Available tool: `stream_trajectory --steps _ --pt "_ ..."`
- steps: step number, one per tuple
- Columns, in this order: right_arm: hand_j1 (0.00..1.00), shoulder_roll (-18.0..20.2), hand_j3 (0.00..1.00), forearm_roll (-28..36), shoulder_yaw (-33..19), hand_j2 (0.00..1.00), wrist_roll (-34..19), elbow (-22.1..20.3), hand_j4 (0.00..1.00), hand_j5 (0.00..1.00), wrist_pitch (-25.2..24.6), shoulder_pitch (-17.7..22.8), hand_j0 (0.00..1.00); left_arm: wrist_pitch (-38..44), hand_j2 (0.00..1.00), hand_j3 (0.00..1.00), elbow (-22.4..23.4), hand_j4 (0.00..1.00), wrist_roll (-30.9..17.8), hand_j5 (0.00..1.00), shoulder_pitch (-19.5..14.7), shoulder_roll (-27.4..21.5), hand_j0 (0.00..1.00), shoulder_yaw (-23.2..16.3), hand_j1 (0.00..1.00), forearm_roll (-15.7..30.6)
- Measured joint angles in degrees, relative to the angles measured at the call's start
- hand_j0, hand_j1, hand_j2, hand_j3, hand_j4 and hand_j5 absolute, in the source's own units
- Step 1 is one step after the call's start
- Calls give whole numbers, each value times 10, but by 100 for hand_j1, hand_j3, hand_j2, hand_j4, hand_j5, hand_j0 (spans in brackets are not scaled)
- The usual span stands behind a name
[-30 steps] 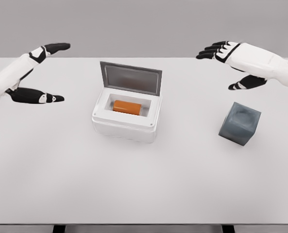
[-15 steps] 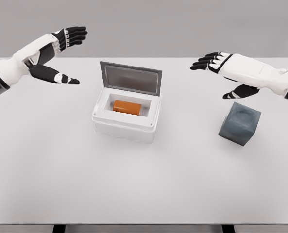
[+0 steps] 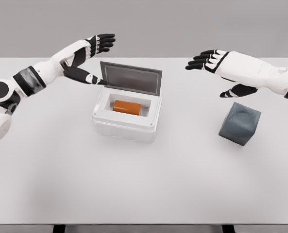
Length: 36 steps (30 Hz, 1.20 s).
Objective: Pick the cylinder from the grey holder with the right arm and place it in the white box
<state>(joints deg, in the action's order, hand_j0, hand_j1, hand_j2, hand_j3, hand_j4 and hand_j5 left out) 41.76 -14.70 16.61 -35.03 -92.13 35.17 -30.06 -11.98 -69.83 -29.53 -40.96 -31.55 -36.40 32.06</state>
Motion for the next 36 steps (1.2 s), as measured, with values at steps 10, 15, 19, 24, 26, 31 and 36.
stream_trajectory --steps 10,15,19,24,26,31,36 --pt "100 14 100 0 1 100 0 0 100 100 0 0 100 0 100 100 32 100 -1 100 -1 29 100 -15 100 -1" --pt "100 17 100 0 1 100 0 -2 100 100 0 -1 100 -1 100 100 34 100 -1 100 0 28 100 -17 100 1" --pt "100 21 100 0 0 100 0 -2 100 100 0 -1 100 -4 100 100 34 100 -9 100 4 25 100 -16 100 3" --pt "100 23 100 0 0 100 0 -3 100 100 0 -1 100 -6 100 100 31 100 -17 100 10 23 100 -14 100 5" --pt "100 23 100 0 0 100 0 -3 100 100 0 -2 100 -6 100 100 30 100 -18 100 10 22 100 -14 100 5" --pt "100 23 100 0 -1 100 0 -2 100 100 0 -3 100 -6 100 100 29 100 -26 100 11 21 100 -12 100 8" --pt "100 23 100 0 -1 100 0 -3 100 100 0 -3 100 -5 100 100 28 100 -36 100 13 20 100 -8 100 12"
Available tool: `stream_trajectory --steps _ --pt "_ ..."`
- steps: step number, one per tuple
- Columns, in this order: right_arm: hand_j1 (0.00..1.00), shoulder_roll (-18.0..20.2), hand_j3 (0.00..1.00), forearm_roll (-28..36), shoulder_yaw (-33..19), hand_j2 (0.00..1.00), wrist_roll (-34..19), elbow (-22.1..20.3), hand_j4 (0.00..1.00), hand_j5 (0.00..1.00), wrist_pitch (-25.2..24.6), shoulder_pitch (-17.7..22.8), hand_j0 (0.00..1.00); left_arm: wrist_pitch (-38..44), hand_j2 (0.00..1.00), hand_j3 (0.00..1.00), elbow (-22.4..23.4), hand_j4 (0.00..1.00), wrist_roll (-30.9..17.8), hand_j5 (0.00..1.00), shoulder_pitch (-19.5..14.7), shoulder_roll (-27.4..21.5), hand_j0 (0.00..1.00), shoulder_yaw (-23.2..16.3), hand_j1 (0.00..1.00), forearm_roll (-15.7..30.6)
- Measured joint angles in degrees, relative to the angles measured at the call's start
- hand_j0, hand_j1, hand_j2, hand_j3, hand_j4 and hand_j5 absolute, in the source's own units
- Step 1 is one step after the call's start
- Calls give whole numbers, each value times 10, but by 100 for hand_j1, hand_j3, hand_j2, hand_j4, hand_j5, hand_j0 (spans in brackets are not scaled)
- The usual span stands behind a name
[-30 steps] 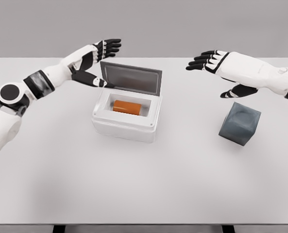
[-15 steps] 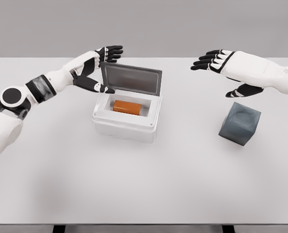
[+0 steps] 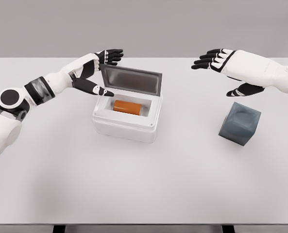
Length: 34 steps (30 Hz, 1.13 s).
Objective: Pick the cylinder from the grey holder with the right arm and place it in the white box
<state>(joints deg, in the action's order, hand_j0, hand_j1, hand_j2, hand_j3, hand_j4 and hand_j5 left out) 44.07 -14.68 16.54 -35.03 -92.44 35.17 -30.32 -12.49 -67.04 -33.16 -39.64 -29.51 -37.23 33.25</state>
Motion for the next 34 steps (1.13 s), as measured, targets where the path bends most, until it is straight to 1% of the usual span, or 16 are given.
stream_trajectory --steps 5,14,15,18,20,21,23,26,29,30,33,34 --pt "100 0 100 0 0 100 0 1 100 100 0 -1 100 -4 100 100 -2 100 -7 100 -4 -6 100 -2 100 -12" --pt "100 -1 100 0 0 100 0 -1 100 100 0 0 100 -6 100 100 -13 100 -9 100 -7 -21 100 7 100 -6" --pt "100 -1 100 0 0 100 0 -1 100 100 0 0 100 -6 100 100 -14 100 -9 100 -3 -22 100 11 100 -6" --pt "100 -1 100 -1 0 100 0 -1 100 100 0 2 100 -6 100 100 -29 100 -9 100 1 -41 100 20 100 0" --pt "100 -1 100 -1 0 100 0 -2 100 100 0 2 100 -7 100 100 -52 100 -9 100 4 -63 100 22 100 10" --pt "100 -1 100 -1 -1 100 0 -2 100 100 0 3 100 -9 100 100 -67 100 -10 100 13 -77 100 23 100 14" --pt "100 -1 100 -1 -1 100 0 -3 100 100 0 3 100 -40 100 100 -98 100 -10 100 32 -108 100 24 100 21" --pt "100 -3 100 -1 -1 100 0 -3 100 100 0 3 100 -137 100 100 -134 100 -10 100 69 -154 100 25 100 27" --pt "100 -5 100 0 -1 100 0 -3 100 100 0 3 100 -193 100 100 -150 100 -9 100 91 -192 100 26 100 27" --pt "100 -5 100 0 -1 100 0 -3 100 100 0 3 100 -203 100 100 -152 100 -9 100 105 -203 100 26 100 26" --pt "100 -6 100 0 -1 100 0 -3 100 100 0 2 100 -218 100 100 -157 100 -9 100 107 -229 100 26 100 25" --pt "100 -6 100 0 -1 100 0 -2 100 100 0 2 100 -220 100 100 -158 100 -9 100 115 -233 100 26 100 24"
